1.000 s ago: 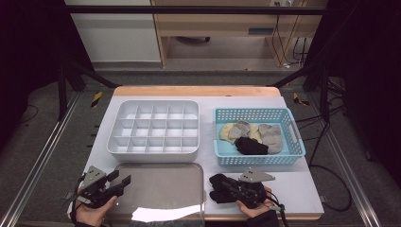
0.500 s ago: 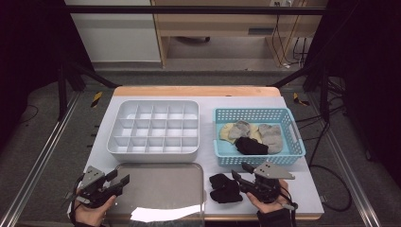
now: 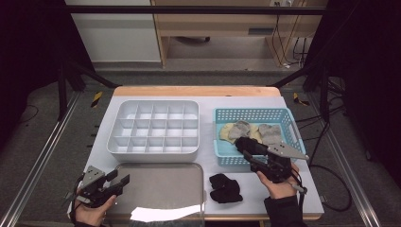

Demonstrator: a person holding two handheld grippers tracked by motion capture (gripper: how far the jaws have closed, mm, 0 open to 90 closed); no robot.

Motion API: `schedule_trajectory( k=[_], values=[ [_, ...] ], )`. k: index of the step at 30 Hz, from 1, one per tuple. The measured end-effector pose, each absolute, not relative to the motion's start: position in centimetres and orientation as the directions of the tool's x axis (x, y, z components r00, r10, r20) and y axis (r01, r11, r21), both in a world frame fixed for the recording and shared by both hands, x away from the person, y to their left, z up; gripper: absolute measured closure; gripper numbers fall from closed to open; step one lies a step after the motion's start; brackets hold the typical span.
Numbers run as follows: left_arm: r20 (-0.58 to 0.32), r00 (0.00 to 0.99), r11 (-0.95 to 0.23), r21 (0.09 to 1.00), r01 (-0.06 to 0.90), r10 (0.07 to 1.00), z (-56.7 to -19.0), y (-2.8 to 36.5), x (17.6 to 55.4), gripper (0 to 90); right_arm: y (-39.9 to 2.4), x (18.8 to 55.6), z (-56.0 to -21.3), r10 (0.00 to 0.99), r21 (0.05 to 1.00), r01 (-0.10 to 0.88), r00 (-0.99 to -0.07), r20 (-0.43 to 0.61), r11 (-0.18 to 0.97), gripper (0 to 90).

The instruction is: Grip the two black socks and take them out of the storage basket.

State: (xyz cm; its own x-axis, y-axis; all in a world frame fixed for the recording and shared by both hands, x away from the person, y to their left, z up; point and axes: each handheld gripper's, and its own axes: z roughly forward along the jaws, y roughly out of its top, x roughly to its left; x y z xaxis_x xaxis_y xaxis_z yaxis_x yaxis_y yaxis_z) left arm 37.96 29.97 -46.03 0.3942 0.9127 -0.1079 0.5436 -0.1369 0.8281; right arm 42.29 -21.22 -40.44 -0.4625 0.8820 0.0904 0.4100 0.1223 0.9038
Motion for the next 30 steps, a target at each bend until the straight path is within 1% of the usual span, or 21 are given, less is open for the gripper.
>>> schedule_trajectory(
  k=[4,5,8,11,15,20,23,25,30],
  values=[
    [-0.110,0.395,-0.136,0.827,0.545,0.912,-46.1,30.0,38.0,43.6,-21.2,43.8,-40.2,0.891,0.889,0.439,-0.445,0.089,0.130,45.2],
    [-0.112,0.394,-0.134,0.827,0.546,0.912,-46.1,30.0,38.0,43.7,-21.2,44.7,-40.0,0.898,0.877,0.460,-0.431,0.084,0.139,46.0],
    [-0.116,0.394,-0.131,0.827,0.546,0.912,-46.1,30.1,38.0,43.7,-21.1,46.2,-40.1,0.911,0.856,0.492,-0.408,0.068,0.157,47.1],
    [-0.115,0.394,-0.132,0.827,0.547,0.912,-46.1,30.1,38.0,43.7,-21.0,47.2,-40.4,0.912,0.836,0.527,-0.400,0.085,0.154,49.0],
    [-0.116,0.394,-0.130,0.827,0.547,0.912,-46.1,30.1,38.0,43.7,-20.6,48.0,-41.0,0.917,0.813,0.559,-0.390,0.085,0.162,50.1],
    [-0.117,0.394,-0.130,0.827,0.547,0.912,-46.1,30.2,38.0,43.8,-20.3,48.8,-41.8,0.928,0.789,0.587,-0.368,0.057,0.184,50.3],
    [-0.118,0.393,-0.130,0.826,0.549,0.912,-46.1,30.2,38.1,43.8,-19.9,49.4,-42.4,0.932,0.772,0.607,-0.359,0.053,0.190,49.0],
    [-0.118,0.393,-0.130,0.826,0.549,0.912,-46.1,30.2,38.1,43.8,-19.7,49.6,-42.6,0.937,0.774,0.604,-0.346,0.040,0.190,48.8],
    [-0.116,0.392,-0.131,0.824,0.551,0.913,-46.2,30.2,38.1,43.8,-19.9,50.4,-43.0,0.943,0.758,0.627,-0.328,0.052,0.176,47.4]
  ],
)
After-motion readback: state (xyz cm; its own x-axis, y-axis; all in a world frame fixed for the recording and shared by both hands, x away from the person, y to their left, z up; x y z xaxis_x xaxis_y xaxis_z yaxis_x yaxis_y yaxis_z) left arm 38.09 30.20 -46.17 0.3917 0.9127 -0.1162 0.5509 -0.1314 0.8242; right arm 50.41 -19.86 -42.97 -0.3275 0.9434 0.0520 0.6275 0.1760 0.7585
